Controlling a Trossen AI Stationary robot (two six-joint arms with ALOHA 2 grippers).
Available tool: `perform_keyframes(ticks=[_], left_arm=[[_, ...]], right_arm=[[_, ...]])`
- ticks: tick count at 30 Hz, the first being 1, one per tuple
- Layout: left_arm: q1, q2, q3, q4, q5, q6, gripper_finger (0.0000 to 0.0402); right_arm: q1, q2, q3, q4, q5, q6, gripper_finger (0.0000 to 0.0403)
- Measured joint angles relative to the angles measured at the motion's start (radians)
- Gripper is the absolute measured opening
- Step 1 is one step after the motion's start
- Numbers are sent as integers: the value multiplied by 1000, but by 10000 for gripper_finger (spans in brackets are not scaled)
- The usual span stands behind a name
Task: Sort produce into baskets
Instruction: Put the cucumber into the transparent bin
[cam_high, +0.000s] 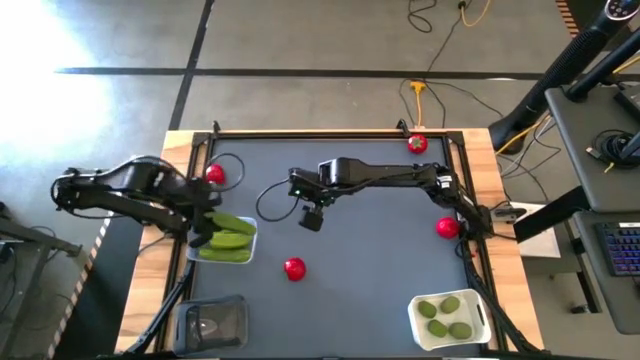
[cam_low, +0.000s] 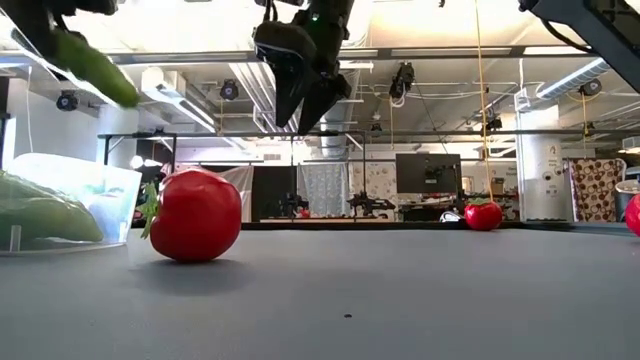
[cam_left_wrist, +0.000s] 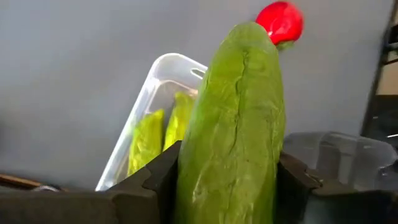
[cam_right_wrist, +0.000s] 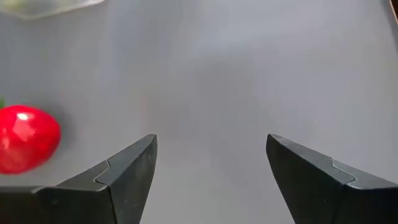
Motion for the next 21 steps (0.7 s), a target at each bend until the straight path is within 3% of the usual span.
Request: perform_keyframes(ticks=[8, 13, 21], left_arm=[[-36, -12, -120, -44, 21, -129, 158], [-35, -9, -247, 46, 24, -137, 168], [-38, -4, -97, 50, -38, -169, 190]], right_arm=[[-1, 0, 2, 21, -8, 1, 278], [1, 0, 3, 20, -28, 2, 272], [-27, -22, 40, -76, -37, -51, 291]])
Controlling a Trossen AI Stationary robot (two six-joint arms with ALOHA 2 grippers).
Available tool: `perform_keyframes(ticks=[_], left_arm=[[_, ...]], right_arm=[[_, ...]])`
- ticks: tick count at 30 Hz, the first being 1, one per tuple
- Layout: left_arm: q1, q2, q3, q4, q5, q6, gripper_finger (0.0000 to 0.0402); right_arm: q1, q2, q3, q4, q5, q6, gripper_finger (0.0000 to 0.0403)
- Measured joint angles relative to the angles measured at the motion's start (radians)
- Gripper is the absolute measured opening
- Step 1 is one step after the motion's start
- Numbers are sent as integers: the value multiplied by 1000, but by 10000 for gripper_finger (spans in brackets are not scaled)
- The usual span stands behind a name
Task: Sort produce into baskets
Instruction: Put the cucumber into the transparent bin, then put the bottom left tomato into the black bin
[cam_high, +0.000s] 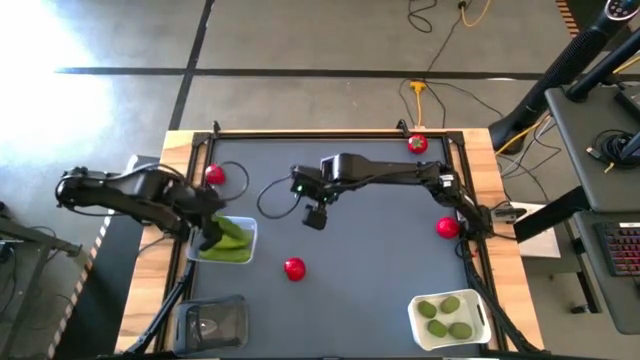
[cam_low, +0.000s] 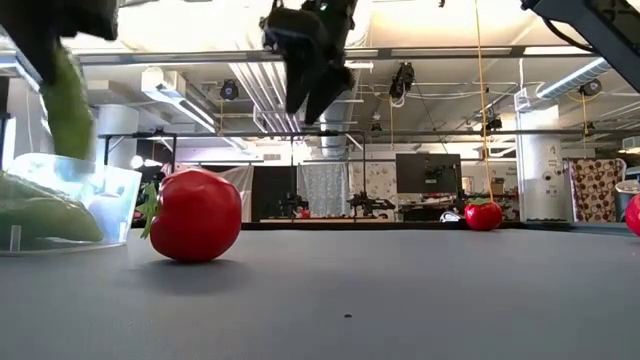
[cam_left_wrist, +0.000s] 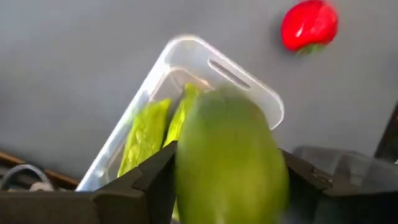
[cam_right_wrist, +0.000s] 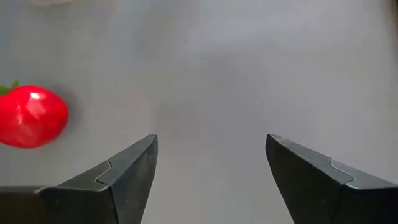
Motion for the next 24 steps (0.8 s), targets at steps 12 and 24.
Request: perform_keyframes(ticks=[12, 24], left_arm=[[0, 6, 5, -92, -12, -8, 191], [0, 12, -96, 216, -27, 21, 191]], right_arm=[[-32, -24, 80, -37, 3, 42, 311], [-10, 5, 76, 109, -84, 52, 304]])
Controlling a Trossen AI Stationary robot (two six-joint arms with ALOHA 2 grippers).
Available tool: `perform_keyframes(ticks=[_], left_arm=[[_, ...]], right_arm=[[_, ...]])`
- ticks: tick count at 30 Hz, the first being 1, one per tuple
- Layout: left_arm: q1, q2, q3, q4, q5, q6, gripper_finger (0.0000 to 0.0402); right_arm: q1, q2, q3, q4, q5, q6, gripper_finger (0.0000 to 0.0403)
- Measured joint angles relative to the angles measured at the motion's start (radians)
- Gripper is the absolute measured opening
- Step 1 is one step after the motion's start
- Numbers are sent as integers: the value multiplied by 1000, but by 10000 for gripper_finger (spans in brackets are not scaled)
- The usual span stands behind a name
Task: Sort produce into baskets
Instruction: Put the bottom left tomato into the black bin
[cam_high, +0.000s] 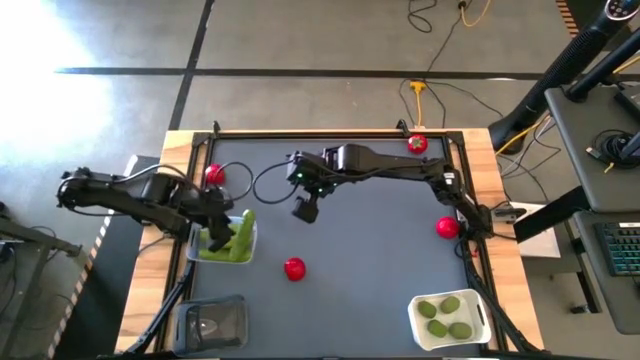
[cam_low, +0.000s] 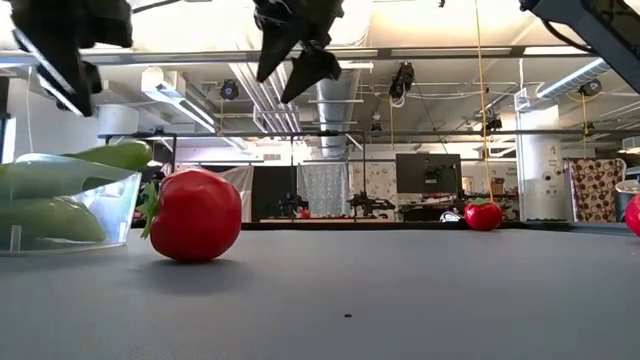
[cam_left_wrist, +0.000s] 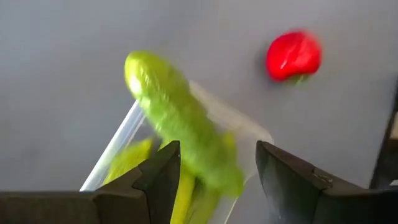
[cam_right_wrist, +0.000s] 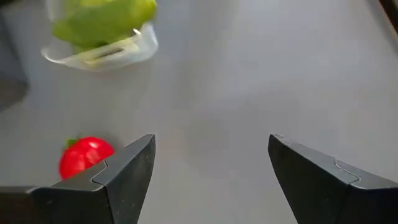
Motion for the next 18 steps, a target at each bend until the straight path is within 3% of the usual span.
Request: perform_keyframes(ticks=[9, 11, 18], left_arm=[[-28, 8, -107, 330, 51, 1, 191], [-48, 11, -120, 379, 86, 1, 191], [-115, 68, -125, 504, 64, -32, 191]], right_arm=[[92, 52, -10, 51, -103, -123, 298], [117, 59, -12, 32, -106, -123, 298], [174, 62, -13, 6, -94, -47, 293]])
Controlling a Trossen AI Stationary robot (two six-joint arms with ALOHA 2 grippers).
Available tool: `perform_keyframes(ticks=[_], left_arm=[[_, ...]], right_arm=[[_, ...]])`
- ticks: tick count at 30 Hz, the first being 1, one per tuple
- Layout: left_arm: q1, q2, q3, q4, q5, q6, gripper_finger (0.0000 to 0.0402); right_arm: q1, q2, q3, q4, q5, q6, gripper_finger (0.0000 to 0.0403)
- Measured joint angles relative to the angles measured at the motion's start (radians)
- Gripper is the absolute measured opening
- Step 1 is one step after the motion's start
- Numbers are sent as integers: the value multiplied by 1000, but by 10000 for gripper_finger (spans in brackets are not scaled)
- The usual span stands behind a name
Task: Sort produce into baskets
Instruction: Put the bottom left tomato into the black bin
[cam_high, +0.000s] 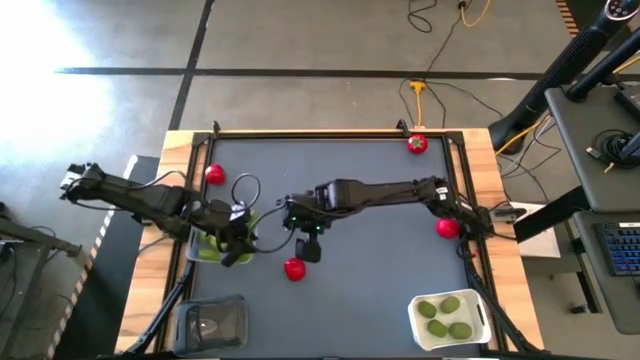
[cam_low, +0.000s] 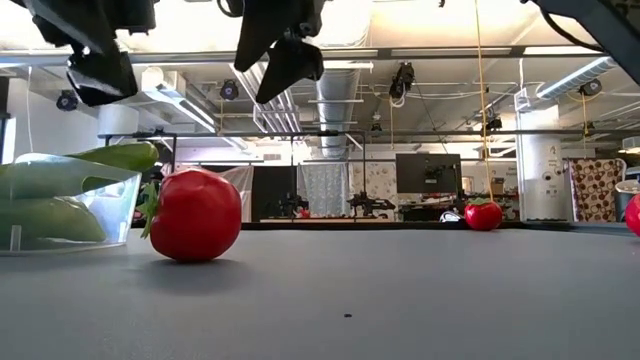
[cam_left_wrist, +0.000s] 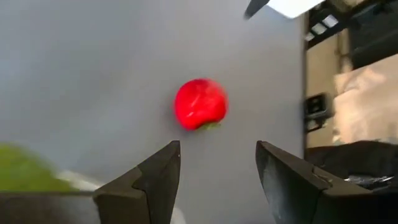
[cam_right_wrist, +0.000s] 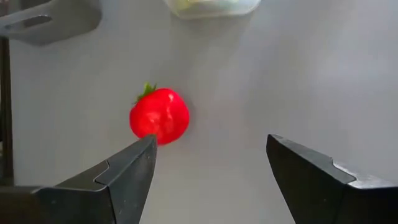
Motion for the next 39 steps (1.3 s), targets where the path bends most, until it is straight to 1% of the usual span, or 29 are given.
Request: perform_keyframes(ticks=[3, 8, 13, 17, 19, 21, 23, 25, 26, 27, 30, 32, 35, 39], left_arm=[[-49, 59, 18, 87, -6, -39, 188], [-125, 206, 75, 107, -74, -83, 170], [-192, 366, 139, 104, -214, -98, 158], [-237, 465, 205, 140, -222, -97, 157], [-255, 506, 249, 122, -223, -60, 157], [-264, 545, 299, 61, -223, -1, 157], [-264, 581, 344, -5, -224, 29, 157], [-264, 615, 380, -71, -227, 60, 157], [-264, 633, 393, -96, -229, 86, 157], [-264, 651, 400, -114, -239, 123, 157], [-264, 708, 414, -131, -270, 216, 157], [-261, 751, 429, -127, -269, 232, 157], [-245, 787, 468, -140, -248, 213, 157], [-217, 770, 503, -259, -249, 218, 158]], right_arm=[[23, 0, -1, -28, -1, 35, 289], [67, 0, -1, -76, -2, 100, 280], [122, 0, -1, -143, 16, 94, 272], [190, -1, -1, -263, 58, 182, 264], [232, -1, -3, -334, 103, 222, 261], [277, -3, -17, -378, 182, 246, 257], [322, -3, -35, -393, 290, 262, 254], [361, -3, -49, -403, 420, 296, 251], [378, -3, -54, -407, 474, 325, 250], [390, -3, -58, -411, 505, 356, 249], [396, -5, -64, -420, 506, 518, 246], [384, -8, -70, -420, 502, 599, 247], [374, -10, -79, -423, 496, 641, 251], [376, -28, -101, -421, 487, 657, 256]])
